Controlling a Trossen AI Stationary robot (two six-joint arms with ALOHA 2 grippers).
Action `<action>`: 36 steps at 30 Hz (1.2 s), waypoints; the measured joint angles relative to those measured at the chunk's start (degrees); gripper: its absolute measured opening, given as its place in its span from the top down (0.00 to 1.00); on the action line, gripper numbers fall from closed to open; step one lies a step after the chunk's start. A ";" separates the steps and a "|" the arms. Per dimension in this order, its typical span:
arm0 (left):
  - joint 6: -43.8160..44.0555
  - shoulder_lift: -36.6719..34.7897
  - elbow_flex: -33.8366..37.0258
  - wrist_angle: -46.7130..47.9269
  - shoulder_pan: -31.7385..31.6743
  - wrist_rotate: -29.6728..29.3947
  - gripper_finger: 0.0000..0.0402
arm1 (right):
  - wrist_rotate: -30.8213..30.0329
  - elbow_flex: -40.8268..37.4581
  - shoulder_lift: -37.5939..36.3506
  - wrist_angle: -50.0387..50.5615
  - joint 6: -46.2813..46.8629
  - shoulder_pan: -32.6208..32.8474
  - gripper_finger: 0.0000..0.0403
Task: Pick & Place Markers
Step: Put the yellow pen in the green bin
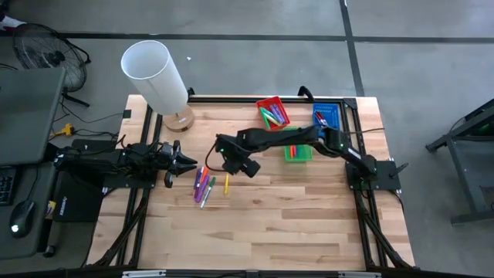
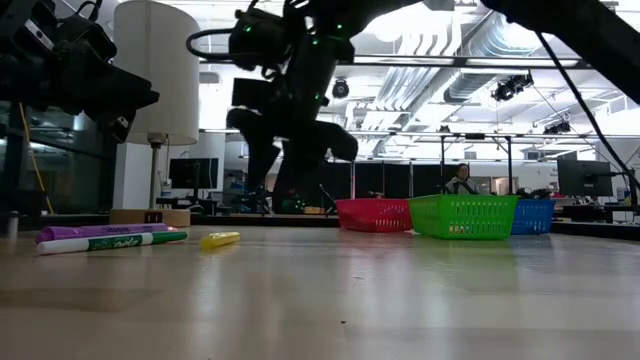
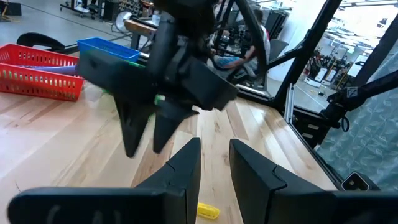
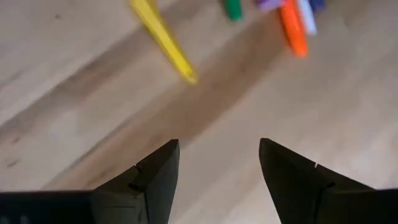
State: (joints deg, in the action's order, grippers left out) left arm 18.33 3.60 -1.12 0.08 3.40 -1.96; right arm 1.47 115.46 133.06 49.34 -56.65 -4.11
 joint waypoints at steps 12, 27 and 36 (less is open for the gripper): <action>0.00 0.00 0.00 0.00 0.00 0.00 0.79 | 3.63 0.87 2.53 -4.32 -11.25 3.50 0.48; -0.01 0.01 0.00 0.00 0.00 -0.02 0.79 | 6.62 11.14 10.01 1.19 -21.81 5.77 0.48; -0.01 0.02 -0.01 0.00 0.00 -0.02 0.79 | 6.88 14.25 13.00 5.72 -20.74 5.71 0.48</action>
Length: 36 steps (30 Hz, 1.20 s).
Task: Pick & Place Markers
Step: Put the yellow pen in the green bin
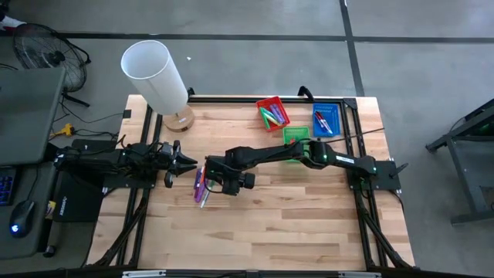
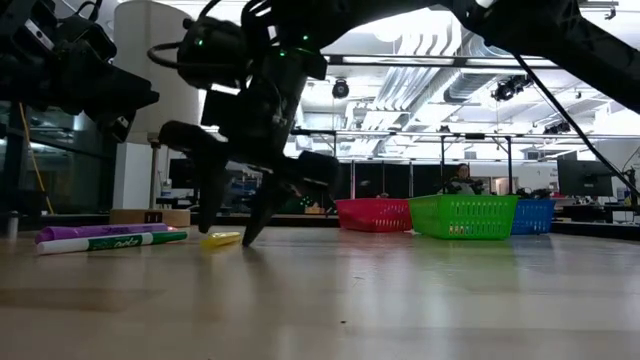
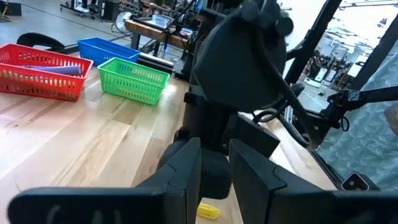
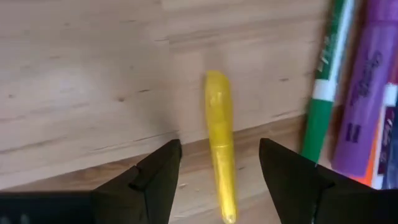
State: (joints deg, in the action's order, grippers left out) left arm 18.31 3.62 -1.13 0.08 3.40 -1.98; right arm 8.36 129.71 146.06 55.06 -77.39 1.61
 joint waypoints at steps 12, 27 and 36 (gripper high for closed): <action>0.00 -0.02 0.00 0.00 0.00 0.00 0.79 | 3.33 -0.70 -0.02 6.64 11.09 0.20 0.51; -0.01 -0.01 0.02 0.00 0.00 0.00 0.79 | 1.43 -1.14 0.26 8.26 27.50 1.69 0.55; 0.00 -0.02 0.00 0.00 0.00 0.00 0.79 | 0.99 -1.22 0.37 8.93 27.72 2.14 0.67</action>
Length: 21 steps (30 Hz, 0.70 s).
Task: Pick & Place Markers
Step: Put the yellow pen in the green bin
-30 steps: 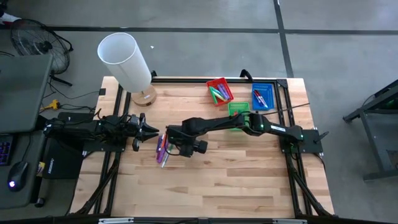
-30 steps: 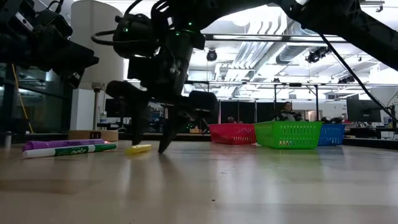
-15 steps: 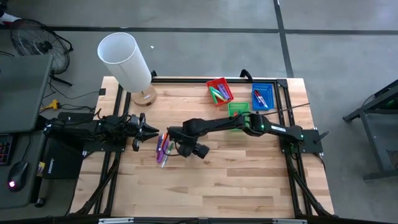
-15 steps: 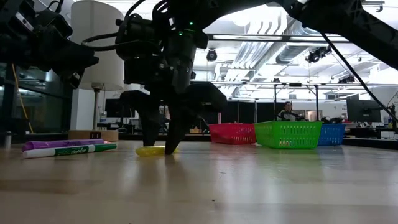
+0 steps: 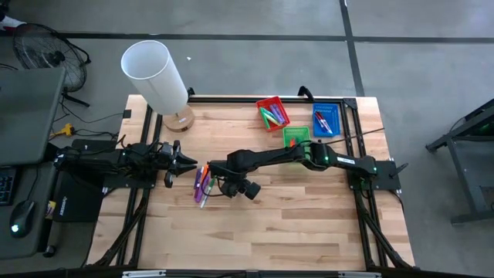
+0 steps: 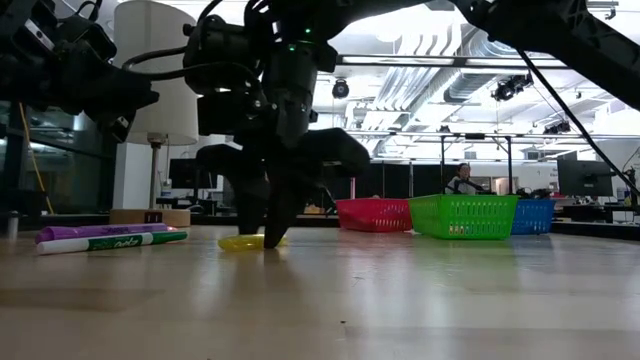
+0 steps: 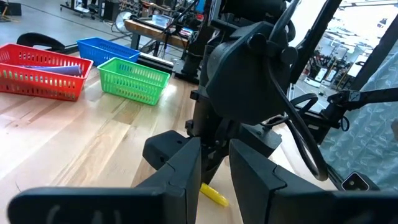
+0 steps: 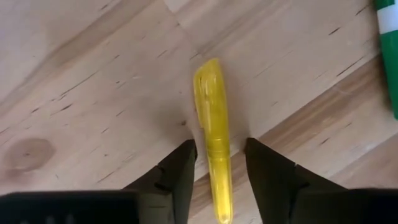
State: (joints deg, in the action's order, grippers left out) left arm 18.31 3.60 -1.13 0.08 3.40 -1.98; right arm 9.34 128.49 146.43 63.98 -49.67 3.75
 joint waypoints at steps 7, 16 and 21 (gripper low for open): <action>0.02 0.02 0.01 0.00 0.00 0.00 0.79 | 0.11 -0.04 0.00 0.35 0.00 0.04 0.79; 0.02 0.02 0.02 0.00 0.00 0.00 0.79 | 0.22 -0.04 0.00 0.42 1.80 0.07 0.93; 0.02 0.02 0.01 0.00 0.00 0.01 0.79 | -0.50 -0.07 0.00 0.88 4.16 0.11 0.93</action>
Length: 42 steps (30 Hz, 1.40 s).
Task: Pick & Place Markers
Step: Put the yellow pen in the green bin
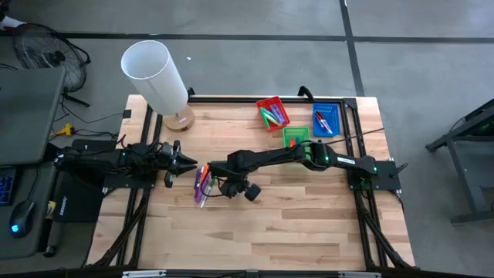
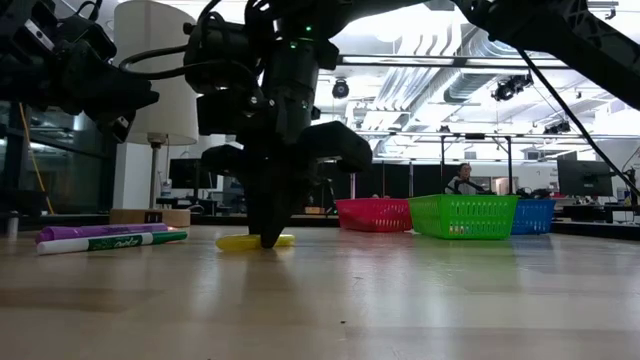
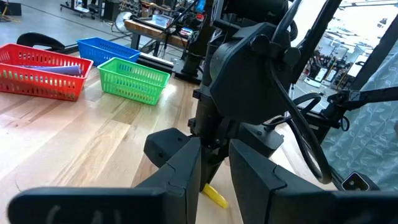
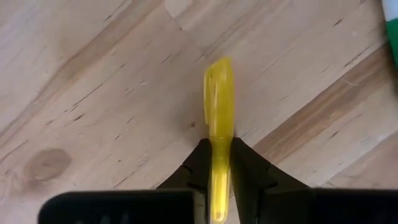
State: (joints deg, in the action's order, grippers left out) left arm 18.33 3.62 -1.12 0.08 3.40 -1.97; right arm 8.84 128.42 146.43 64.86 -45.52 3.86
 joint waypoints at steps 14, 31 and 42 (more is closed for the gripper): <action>0.00 0.00 -0.01 0.00 0.00 0.01 0.79 | -5.64 -0.37 -2.51 9.19 12.24 0.54 0.93; -0.02 0.00 -0.01 0.00 0.00 0.01 0.79 | -16.79 -0.86 -8.60 19.96 45.68 0.29 0.94; -0.01 -0.02 0.01 0.00 0.00 0.01 0.79 | -15.84 -31.72 -28.04 1.68 56.61 0.24 0.94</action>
State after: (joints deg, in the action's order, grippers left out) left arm 18.32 3.60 -1.10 0.08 3.40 -1.96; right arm -7.01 96.70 118.39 66.54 11.09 4.10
